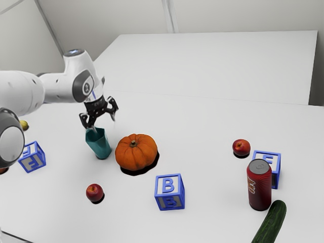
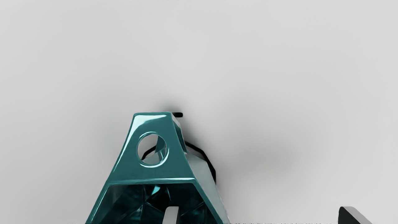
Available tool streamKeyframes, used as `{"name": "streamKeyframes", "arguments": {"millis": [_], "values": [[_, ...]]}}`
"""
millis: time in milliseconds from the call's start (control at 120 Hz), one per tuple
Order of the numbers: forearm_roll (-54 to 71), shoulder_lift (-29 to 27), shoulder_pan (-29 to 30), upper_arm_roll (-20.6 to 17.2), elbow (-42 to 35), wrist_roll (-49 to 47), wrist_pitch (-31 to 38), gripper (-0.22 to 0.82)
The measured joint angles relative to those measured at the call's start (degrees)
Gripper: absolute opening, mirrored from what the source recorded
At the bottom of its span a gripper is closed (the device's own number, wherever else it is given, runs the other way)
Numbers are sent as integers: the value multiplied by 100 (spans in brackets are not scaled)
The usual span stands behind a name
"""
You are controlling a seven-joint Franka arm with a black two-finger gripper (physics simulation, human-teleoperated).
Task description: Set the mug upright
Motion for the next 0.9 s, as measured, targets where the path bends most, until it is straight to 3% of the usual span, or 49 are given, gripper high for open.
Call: {"name": "streamKeyframes", "arguments": {"millis": [317,900], "values": [[85,-428,-5,-62,326,513,-566,59],[875,-955,-177,-42,1553,2830,-2143,60]]}}
